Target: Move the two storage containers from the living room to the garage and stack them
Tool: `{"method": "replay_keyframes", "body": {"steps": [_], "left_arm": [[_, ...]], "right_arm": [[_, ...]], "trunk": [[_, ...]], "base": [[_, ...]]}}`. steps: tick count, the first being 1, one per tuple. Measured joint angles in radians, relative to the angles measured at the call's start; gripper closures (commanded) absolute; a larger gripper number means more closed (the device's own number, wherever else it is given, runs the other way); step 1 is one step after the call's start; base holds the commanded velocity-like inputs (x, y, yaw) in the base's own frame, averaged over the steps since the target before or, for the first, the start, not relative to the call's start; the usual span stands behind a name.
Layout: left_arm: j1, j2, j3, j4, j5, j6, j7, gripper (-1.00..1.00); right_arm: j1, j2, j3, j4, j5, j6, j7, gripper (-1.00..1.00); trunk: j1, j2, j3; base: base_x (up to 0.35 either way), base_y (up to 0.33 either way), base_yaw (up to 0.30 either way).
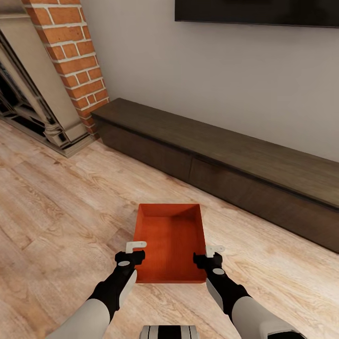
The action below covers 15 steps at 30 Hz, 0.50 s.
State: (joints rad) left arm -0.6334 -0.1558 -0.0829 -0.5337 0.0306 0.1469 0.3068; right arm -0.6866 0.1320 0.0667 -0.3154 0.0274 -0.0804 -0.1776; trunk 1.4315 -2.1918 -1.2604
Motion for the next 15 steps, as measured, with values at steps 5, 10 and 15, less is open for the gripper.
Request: {"method": "replay_keyframes", "body": {"steps": [5, 10, 15], "left_arm": [[0.000, 0.000, 0.000, 0.000, 0.000, 0.000, 0.000, -1.00], [0.000, 0.000, 0.001, 0.000, 0.000, 0.000, 0.001, -1.00], [0.000, 0.000, 0.001, -0.001, 0.000, 0.000, 0.001, -1.00]], "right_arm": [[0.000, -0.001, 0.000, 0.000, 0.000, 0.000, 0.000, -1.00], [0.000, -0.001, 0.000, 0.000, 0.000, 0.000, 0.000, -1.00], [0.000, -0.001, 0.003, 0.000, 0.002, -0.001, 0.000, -1.00]], "trunk": [[0.000, 0.000, 0.000], [0.000, 0.000, 0.000], [0.000, 0.000, 0.000]], "base": [[0.000, 0.000, 0.000], [0.000, 0.000, 0.000], [0.000, 0.000, 0.000]]}}
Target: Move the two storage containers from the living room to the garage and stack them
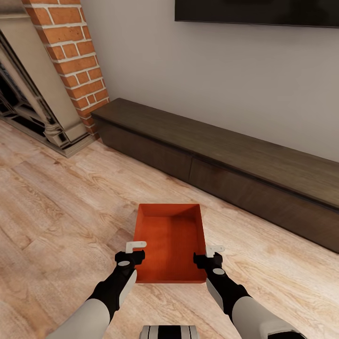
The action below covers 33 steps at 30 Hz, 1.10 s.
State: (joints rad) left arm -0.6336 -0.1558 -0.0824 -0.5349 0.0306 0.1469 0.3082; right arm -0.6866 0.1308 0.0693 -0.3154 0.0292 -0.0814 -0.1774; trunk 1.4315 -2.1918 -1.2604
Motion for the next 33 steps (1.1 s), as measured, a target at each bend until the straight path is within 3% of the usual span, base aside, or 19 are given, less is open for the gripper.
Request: {"method": "replay_keyframes", "body": {"steps": [11, 25, 33], "left_arm": [[0.000, 0.000, 0.000, 0.001, 0.000, 0.000, 0.002, -1.00], [0.000, 0.001, 0.001, 0.001, 0.000, 0.001, -0.004, -1.00], [0.000, 0.004, 0.002, 0.000, 0.000, 0.002, -0.005, -1.00]], "right_arm": [[0.000, 0.000, -0.001, 0.000, 0.000, 0.000, 0.000, -1.00], [0.000, -0.007, -0.001, 0.000, -0.001, -0.001, 0.000, -1.00], [0.000, -0.008, -0.001, 0.000, -0.001, -0.001, 0.000, -1.00]], "trunk": [[0.000, 0.000, 0.000], [0.054, -0.098, -0.044], [0.054, -0.098, -0.044]], "base": [[0.000, 0.000, 0.000], [0.000, 0.000, 0.000], [0.000, 0.000, 0.000]]}}
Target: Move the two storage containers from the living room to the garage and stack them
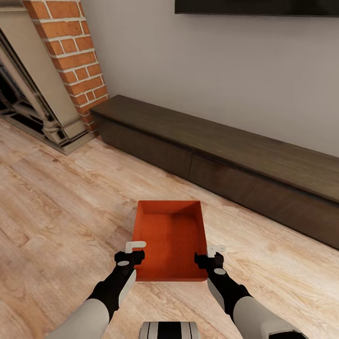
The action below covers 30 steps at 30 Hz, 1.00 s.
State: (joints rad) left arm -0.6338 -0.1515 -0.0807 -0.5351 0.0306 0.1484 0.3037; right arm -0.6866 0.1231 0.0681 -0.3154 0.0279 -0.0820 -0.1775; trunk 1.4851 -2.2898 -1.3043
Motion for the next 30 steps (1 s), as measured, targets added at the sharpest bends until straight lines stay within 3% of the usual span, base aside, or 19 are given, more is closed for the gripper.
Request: {"method": "replay_keyframes", "body": {"steps": [23, 30], "left_arm": [[0.000, 0.021, -0.001, 0.003, -0.001, 0.003, 0.000, -1.00], [0.000, 0.020, -0.001, 0.003, -0.001, 0.002, 0.000, -1.00]], "right_arm": [[0.000, -0.002, 0.000, 0.000, 0.001, -0.002, 0.000, -1.00], [0.000, -0.036, 0.000, 0.000, 0.000, -0.002, 0.000, -1.00]], "trunk": [[0.000, 0.000, 0.000], [0.000, 0.000, 0.000]], "base": [[0.000, 0.000, 0.000], [0.000, 0.000, 0.000]]}}
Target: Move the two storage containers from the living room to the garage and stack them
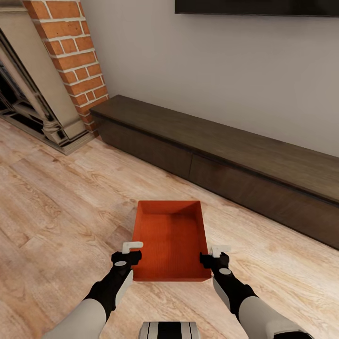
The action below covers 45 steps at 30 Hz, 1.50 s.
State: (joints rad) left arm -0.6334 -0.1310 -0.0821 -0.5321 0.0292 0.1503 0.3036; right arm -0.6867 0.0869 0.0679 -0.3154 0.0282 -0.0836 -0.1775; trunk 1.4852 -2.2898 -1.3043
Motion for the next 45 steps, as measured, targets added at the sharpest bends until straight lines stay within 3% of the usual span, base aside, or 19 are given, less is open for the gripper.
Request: {"method": "replay_keyframes", "body": {"steps": [9, 45], "left_arm": [[0.000, 0.001, 0.001, -0.002, 0.000, 0.000, 0.000, -1.00], [0.000, 0.000, 0.001, -0.002, 0.000, -0.002, 0.000, -1.00]], "right_arm": [[0.000, -0.009, 0.000, 0.000, -0.002, 0.000, 0.000, -1.00], [0.000, 0.016, -0.005, 0.000, -0.014, 0.002, -0.001, -1.00]], "trunk": [[0.000, 0.000, 0.000], [0.000, 0.000, 0.000]], "base": [[0.000, 0.000, 0.000], [0.000, 0.000, 0.000]]}}
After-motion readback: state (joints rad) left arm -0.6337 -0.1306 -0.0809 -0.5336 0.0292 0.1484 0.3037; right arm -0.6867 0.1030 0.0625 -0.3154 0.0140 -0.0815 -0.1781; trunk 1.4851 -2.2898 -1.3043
